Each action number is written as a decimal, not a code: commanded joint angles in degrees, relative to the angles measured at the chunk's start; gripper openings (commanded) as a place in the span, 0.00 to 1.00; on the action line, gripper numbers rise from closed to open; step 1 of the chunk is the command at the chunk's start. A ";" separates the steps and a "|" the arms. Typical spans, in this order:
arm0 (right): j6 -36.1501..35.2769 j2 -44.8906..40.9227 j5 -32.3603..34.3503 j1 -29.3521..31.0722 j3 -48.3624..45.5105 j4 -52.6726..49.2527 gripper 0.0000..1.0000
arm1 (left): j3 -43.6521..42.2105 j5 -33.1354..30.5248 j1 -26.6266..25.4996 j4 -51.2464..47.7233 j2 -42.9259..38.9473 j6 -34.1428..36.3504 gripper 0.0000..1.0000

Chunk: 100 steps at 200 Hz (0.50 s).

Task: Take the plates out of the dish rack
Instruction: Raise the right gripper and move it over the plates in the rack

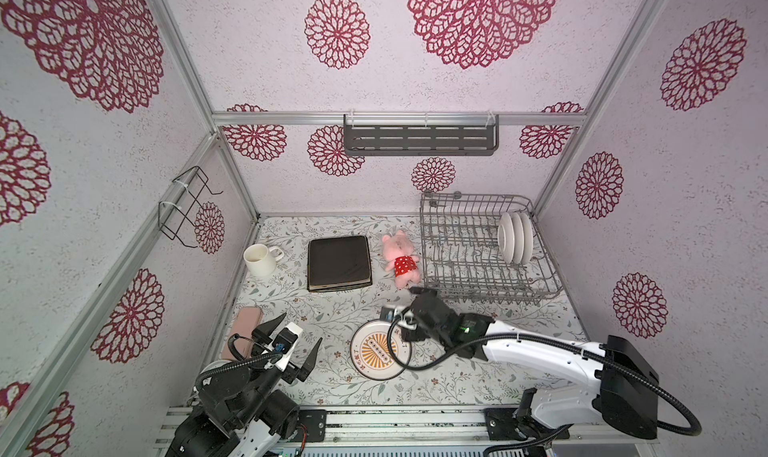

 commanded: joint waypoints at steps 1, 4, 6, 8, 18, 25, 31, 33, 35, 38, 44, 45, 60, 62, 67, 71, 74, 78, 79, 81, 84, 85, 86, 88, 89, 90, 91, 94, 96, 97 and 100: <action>15.15 -4.08 -3.94 -9.67 3.43 -2.38 0.99 | -0.70 -0.13 -1.05 1.38 0.30 1.16 0.97; 16.57 -4.24 -5.06 -11.35 3.82 -2.67 0.99 | -0.69 -0.09 -1.05 1.33 0.31 1.08 0.97; 17.60 -4.38 -5.92 -12.46 4.10 -2.84 0.99 | -0.69 -0.08 -1.05 1.33 0.31 1.08 0.97; 18.60 -4.42 -6.51 -13.66 4.32 -2.95 0.99 | -0.69 -0.08 -1.07 1.32 0.29 1.07 0.97; 22.94 -4.78 -11.69 -19.42 5.07 -3.19 0.99 | -0.69 -0.24 -1.05 1.40 0.28 1.09 0.97; 25.16 -5.05 -14.91 -22.86 5.36 -2.90 0.99 | -0.69 -0.18 -1.05 1.41 0.31 1.09 0.97; 26.46 -5.09 -17.74 -26.04 5.62 -2.71 0.99 | -0.69 -0.21 -1.05 1.43 0.31 1.10 0.97; 26.66 -5.15 -18.54 -27.03 5.73 -2.68 0.99 | -0.69 -0.20 -1.05 1.42 0.31 1.12 0.97; 27.09 -5.09 -19.40 -27.67 5.85 -2.67 0.99 | -0.69 -0.22 -1.05 1.41 0.27 1.11 0.97; 27.63 -5.03 -20.41 -29.03 6.03 -2.48 0.99 | -0.69 -0.21 -1.05 1.43 0.30 1.10 0.98; 28.83 -4.81 -21.83 -31.80 6.45 -2.34 0.99 | -0.69 -0.17 -1.05 1.44 0.44 1.12 0.97; 29.01 -4.81 -21.92 -32.21 6.49 -2.33 0.99 | -0.69 -0.17 -1.05 1.43 0.46 1.10 0.97; 30.13 -4.82 -23.22 -36.60 7.05 -1.40 0.99 | -0.69 -0.01 -1.05 1.35 0.70 1.10 0.97; 30.11 -4.88 -23.45 -37.05 7.15 -1.23 0.99 | -0.69 0.00 -1.05 1.33 0.74 1.12 0.97; 29.99 -4.83 -24.10 -38.27 7.34 -1.09 0.98 | -0.69 -0.02 -1.05 1.34 0.84 1.14 0.97; 30.00 -4.62 -24.75 -39.31 7.88 -1.35 0.98 | -0.69 0.06 -1.09 1.36 0.84 1.13 0.97; 30.09 -4.33 -25.07 -40.15 8.43 -1.65 0.98 | -0.69 0.04 -1.05 1.33 0.92 1.12 0.97; 30.29 -4.00 -25.46 -41.25 9.31 -2.28 0.97 | -0.69 0.02 -1.05 1.30 0.90 1.15 0.97; 30.31 -3.88 -25.53 -41.55 9.42 -2.38 0.97 | -0.69 0.06 -1.05 1.31 0.87 1.11 0.97; 30.46 -3.70 -25.67 -41.98 9.96 -2.64 0.96 | -0.69 0.04 -1.05 1.28 0.85 1.10 0.97; 30.69 -3.41 -25.95 -42.91 10.54 -2.93 0.96 | -0.69 0.03 -1.05 1.29 0.82 1.13 0.97; 30.82 -3.32 -26.08 -43.22 10.78 -2.97 0.96 | -0.69 0.02 -1.09 1.26 0.83 1.15 0.97; 30.93 -3.23 -26.24 -43.51 11.03 -3.08 0.96 | -0.69 0.01 -1.11 1.29 0.83 1.15 0.97; 31.05 -3.06 -26.49 -44.10 11.44 -3.23 0.96 | -0.69 0.12 -1.11 1.25 0.84 1.14 0.97; 31.13 -2.92 -26.62 -44.34 11.58 -3.26 0.95 | -0.69 0.15 -1.12 1.24 0.84 1.11 0.97; 31.17 -2.86 -26.77 -44.64 11.87 -3.36 0.95 | -0.69 0.12 -1.08 1.28 0.84 1.13 0.97; 31.24 -2.78 -26.89 -44.79 12.10 -3.49 0.95 | -0.69 0.11 -1.07 1.26 0.84 1.10 0.97; 31.41 -2.46 -27.21 -45.63 12.74 -3.73 0.95 | -0.69 0.11 -1.05 1.35 0.84 1.15 0.97; 31.57 -2.25 -27.48 -46.12 13.12 -3.90 0.94 | -0.69 0.12 -1.05 1.40 0.84 1.09 0.97; 31.61 -2.17 -27.55 -46.41 13.38 -3.94 0.94 | -0.69 0.15 -1.09 1.40 0.80 1.13 0.97; 31.78 -1.87 -27.75 -46.99 14.06 -4.10 0.94 | -0.69 0.22 -1.05 1.33 0.88 1.14 0.97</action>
